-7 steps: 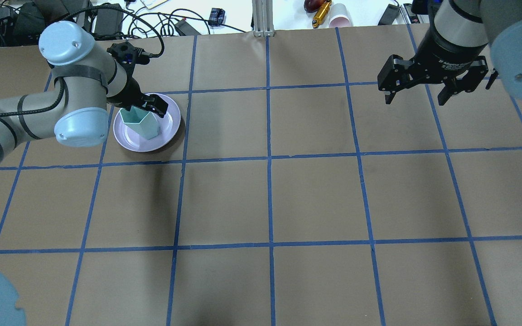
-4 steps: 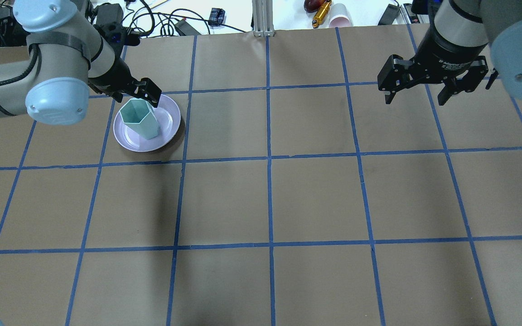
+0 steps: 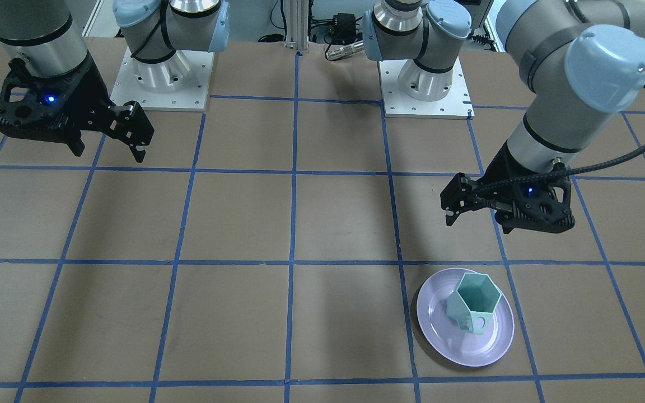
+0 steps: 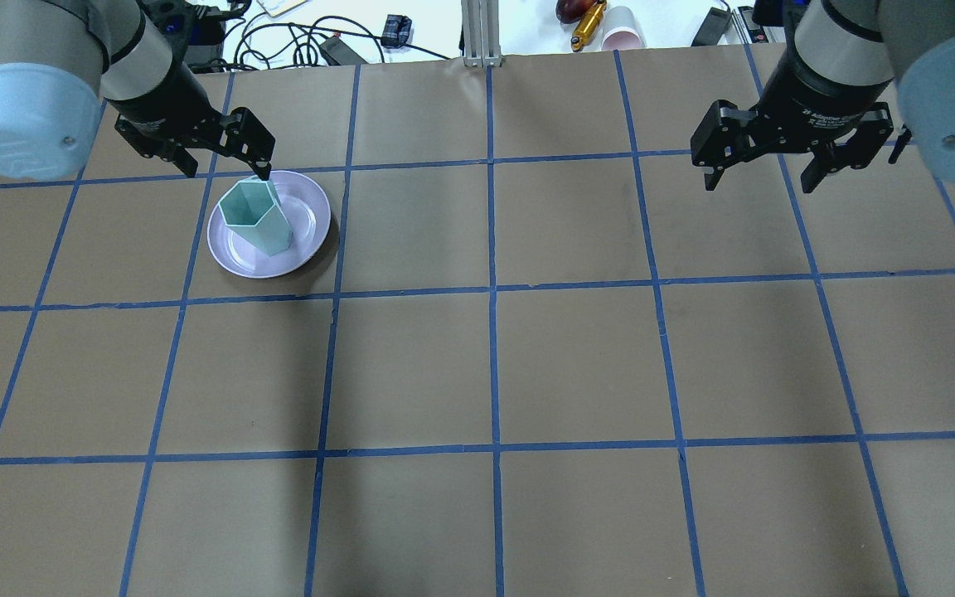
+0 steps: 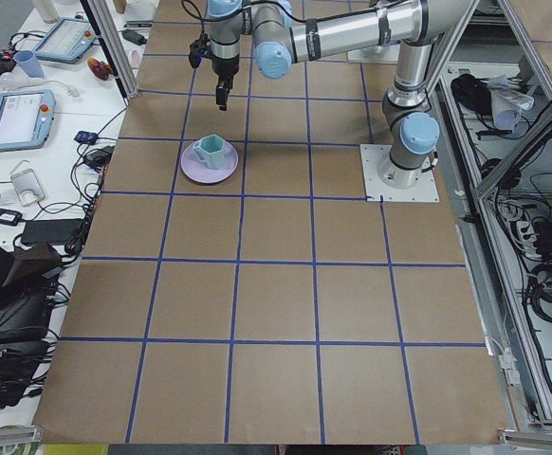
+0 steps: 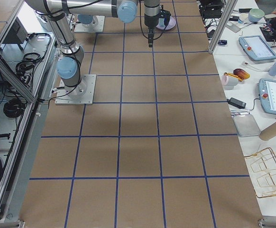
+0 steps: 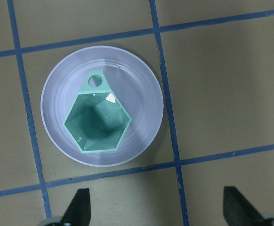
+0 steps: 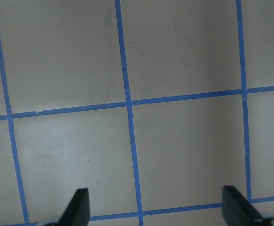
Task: Flip cup and place on plate
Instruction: 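Open the left gripper and raise it away from the mug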
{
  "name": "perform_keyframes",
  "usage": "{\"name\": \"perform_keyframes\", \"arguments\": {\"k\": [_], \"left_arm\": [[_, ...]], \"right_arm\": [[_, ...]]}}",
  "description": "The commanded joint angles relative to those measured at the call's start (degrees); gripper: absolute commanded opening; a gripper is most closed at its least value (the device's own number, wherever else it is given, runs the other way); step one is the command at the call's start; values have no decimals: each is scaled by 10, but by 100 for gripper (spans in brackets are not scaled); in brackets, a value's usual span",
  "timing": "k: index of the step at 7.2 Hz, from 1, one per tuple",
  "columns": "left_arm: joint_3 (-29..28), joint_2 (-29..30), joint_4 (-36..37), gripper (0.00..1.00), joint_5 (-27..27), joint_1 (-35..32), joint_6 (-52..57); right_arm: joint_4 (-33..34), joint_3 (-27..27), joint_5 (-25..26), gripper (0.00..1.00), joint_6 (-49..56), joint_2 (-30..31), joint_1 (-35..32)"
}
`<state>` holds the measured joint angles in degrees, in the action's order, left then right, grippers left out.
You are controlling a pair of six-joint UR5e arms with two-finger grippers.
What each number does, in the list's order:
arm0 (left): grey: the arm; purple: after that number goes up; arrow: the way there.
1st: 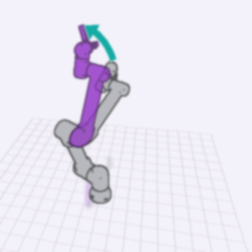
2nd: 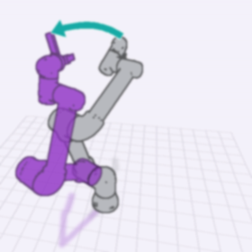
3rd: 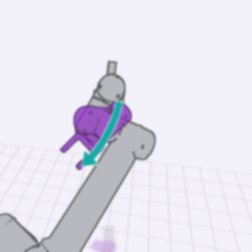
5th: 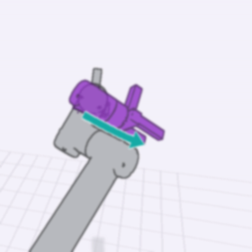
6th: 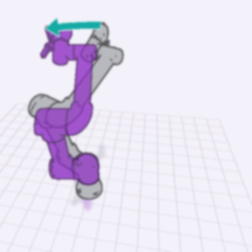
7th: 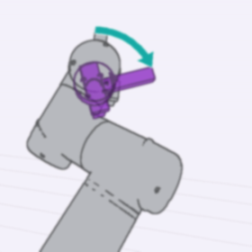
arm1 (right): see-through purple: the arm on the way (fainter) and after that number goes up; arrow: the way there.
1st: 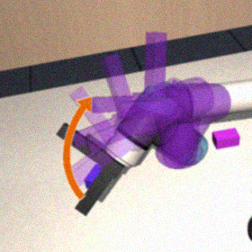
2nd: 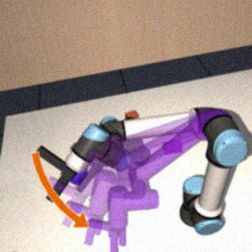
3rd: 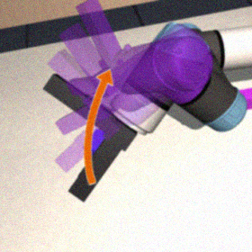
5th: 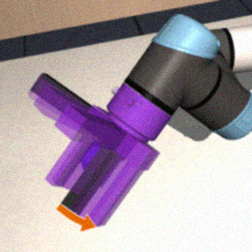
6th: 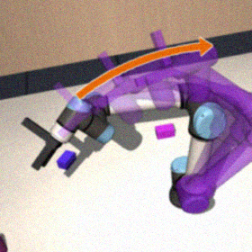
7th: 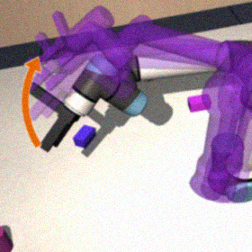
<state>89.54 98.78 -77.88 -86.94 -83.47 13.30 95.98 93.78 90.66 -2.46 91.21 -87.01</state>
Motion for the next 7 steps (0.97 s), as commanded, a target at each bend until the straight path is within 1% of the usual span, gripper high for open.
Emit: {"name": "perform_keyframes", "arguments": {"k": [1, 2, 3, 4, 5, 6, 7], "left_arm": [[-71, -26, -124, 100, -4, 8, -7], [-103, -25, -170, 100, -4, 9, -8], [-104, -21, -178, 100, -6, 6, -24], [-100, -24, -178, 100, -3, -7, -71], [-100, -26, -179, 100, -6, -34, -91], [-95, -31, -182, 100, -13, -55, -99], [-80, -39, -182, 100, -12, -60, -124]], "right_arm": [[0, 0, 0, 100, 0, -1, 0], [0, 0, 0, 100, 0, 0, 0], [0, 0, 0, 100, 0, 0, 0], [0, 0, 0, 100, 0, 0, 0], [0, 0, 0, 100, 0, 0, 0], [0, 0, 0, 100, 0, -1, 0], [0, 0, 0, 100, 0, -1, 0]]}}
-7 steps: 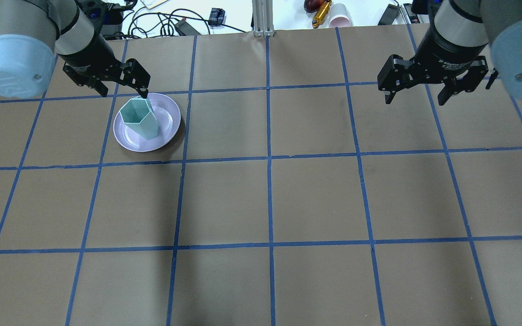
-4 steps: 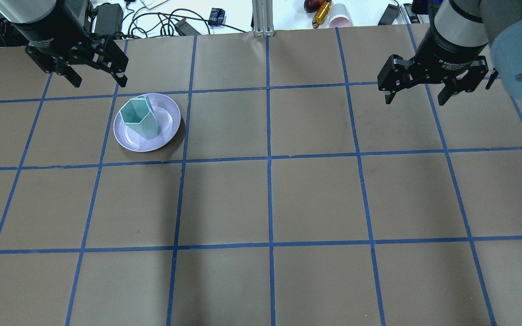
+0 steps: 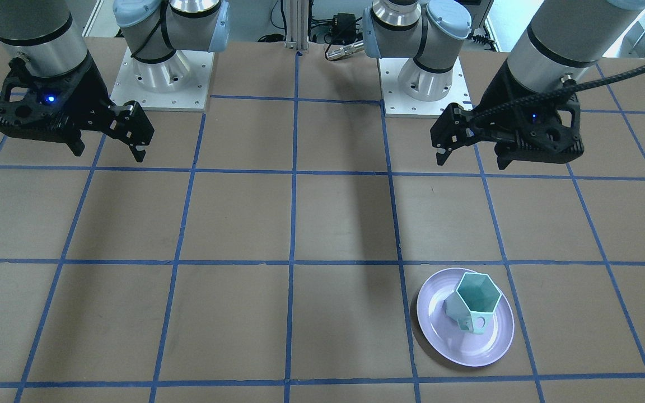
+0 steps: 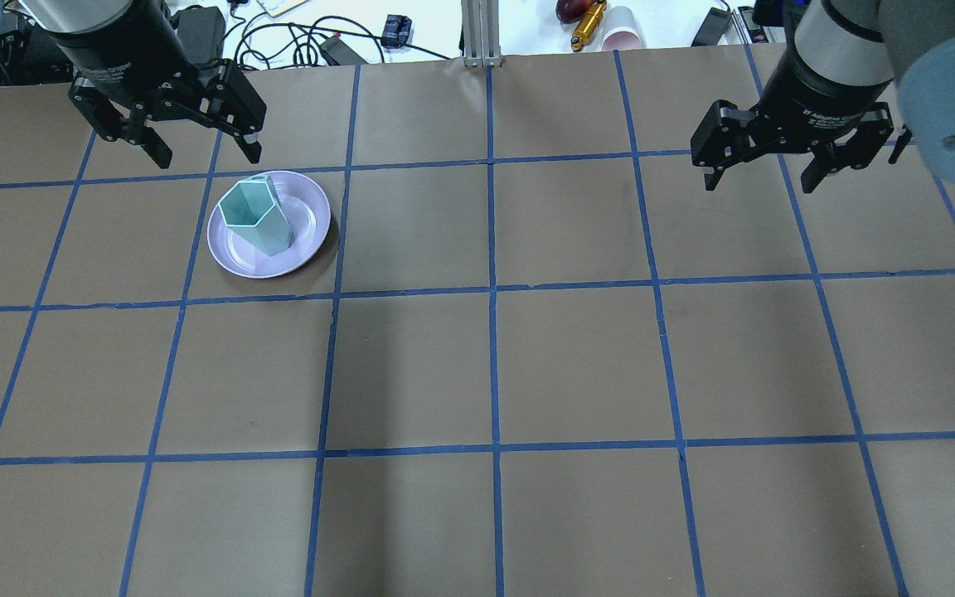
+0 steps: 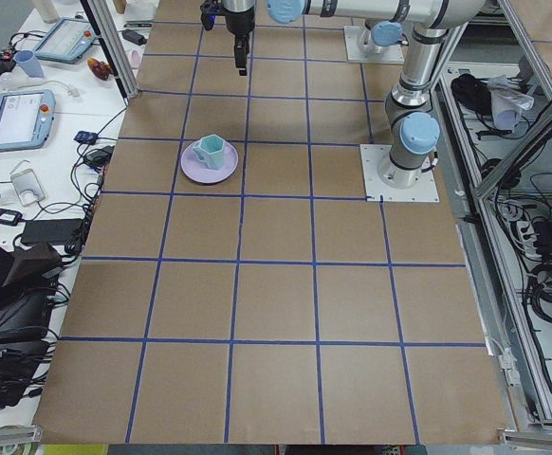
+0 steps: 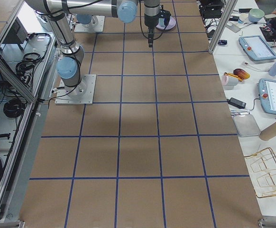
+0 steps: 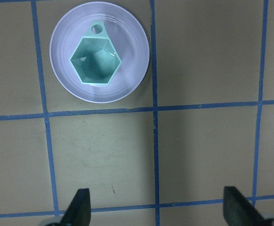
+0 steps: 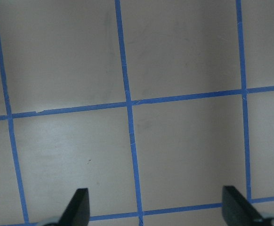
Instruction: Flip cup and place on plate
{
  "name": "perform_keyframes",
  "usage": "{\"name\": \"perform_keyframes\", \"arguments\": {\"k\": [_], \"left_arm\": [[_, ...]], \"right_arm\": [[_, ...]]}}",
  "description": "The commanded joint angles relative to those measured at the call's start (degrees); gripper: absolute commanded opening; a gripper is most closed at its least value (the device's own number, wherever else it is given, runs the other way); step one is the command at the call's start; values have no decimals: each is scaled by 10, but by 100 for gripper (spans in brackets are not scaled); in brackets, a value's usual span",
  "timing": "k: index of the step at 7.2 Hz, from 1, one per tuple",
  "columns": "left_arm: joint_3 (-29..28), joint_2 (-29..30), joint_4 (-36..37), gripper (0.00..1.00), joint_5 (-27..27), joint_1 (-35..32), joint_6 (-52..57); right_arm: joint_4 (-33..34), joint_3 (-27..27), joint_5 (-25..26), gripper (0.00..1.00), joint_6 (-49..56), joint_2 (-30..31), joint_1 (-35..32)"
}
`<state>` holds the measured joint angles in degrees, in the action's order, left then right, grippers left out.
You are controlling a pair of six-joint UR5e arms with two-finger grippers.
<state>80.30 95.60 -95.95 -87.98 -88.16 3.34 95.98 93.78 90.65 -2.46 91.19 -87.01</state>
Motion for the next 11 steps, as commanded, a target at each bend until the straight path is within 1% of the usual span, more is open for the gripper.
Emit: {"name": "perform_keyframes", "arguments": {"k": [1, 2, 3, 11], "left_arm": [[47, -26, 4, 100, 1, -15, -25], [65, -41, 8, 100, 0, -14, -21], [68, -44, 9, 100, -1, -11, -15], [64, -43, 14, 100, 0, 1, -16]], "right_arm": [[0, 0, 1, 100, 0, 0, 0], [0, 0, 1, 100, 0, 0, 0], [0, 0, 1, 100, 0, 0, 0], [0, 0, 1, 100, 0, 0, 0]]}}
